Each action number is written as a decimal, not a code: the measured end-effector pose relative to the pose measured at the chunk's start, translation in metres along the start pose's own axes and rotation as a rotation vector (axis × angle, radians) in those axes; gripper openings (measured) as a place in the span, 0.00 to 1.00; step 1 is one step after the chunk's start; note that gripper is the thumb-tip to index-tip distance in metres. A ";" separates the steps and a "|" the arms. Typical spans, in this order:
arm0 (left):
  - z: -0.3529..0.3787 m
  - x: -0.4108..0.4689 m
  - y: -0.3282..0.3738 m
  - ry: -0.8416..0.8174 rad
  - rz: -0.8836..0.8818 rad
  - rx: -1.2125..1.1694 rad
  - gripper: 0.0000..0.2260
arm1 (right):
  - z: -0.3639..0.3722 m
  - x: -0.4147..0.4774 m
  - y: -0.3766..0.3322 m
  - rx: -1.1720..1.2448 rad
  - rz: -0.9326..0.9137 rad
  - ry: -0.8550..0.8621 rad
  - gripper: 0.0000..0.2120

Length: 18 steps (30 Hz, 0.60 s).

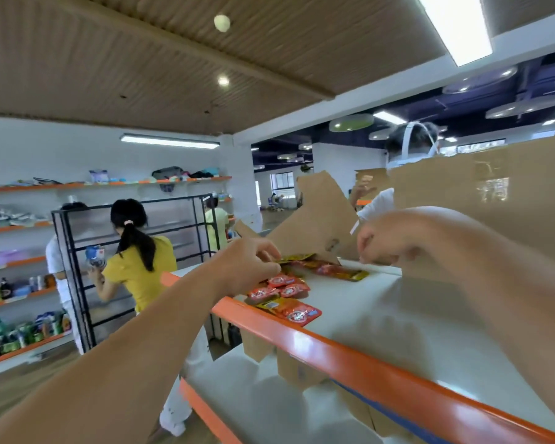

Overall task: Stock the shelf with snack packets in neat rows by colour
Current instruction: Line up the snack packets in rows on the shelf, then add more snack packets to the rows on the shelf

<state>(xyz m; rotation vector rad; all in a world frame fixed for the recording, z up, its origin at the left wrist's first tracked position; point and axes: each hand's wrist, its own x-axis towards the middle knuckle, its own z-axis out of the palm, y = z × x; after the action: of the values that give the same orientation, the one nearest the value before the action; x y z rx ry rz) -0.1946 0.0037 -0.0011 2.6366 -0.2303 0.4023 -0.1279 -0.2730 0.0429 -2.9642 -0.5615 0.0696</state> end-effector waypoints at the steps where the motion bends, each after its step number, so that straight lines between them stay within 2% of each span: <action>1: 0.001 0.012 -0.002 -0.024 -0.003 0.013 0.10 | 0.000 0.011 -0.001 -0.011 0.011 0.001 0.13; 6: 0.009 0.067 -0.016 -0.105 -0.027 0.052 0.13 | 0.008 0.057 -0.007 -0.046 0.066 -0.054 0.14; 12: 0.021 0.124 -0.041 -0.348 -0.010 0.251 0.30 | 0.018 0.101 -0.021 -0.128 0.133 -0.122 0.16; 18: 0.032 0.164 -0.055 -0.658 0.136 0.592 0.36 | 0.038 0.153 -0.040 -0.244 0.104 -0.085 0.18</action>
<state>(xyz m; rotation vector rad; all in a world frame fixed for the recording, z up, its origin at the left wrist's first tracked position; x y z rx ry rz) -0.0199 0.0219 0.0014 3.2676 -0.5717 -0.4508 -0.0032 -0.1755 0.0067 -3.2409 -0.4543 0.1472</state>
